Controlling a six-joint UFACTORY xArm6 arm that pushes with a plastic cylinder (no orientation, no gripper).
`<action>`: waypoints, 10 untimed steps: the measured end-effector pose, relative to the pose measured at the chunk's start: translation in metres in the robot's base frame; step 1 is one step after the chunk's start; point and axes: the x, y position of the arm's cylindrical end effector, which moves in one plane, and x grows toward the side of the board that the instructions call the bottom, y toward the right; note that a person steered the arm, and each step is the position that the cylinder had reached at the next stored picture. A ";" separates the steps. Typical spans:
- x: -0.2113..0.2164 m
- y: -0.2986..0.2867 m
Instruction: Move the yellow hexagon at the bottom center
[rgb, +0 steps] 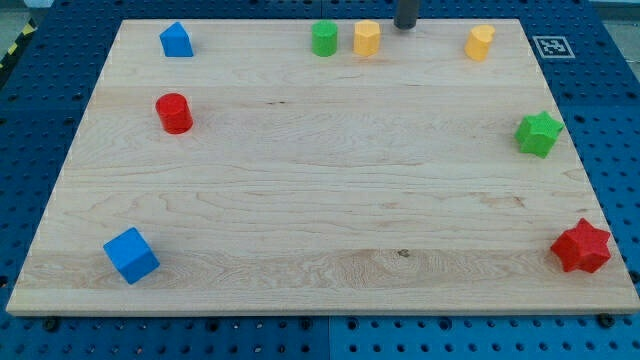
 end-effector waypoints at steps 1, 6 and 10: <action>0.001 -0.035; 0.086 -0.027; 0.123 -0.059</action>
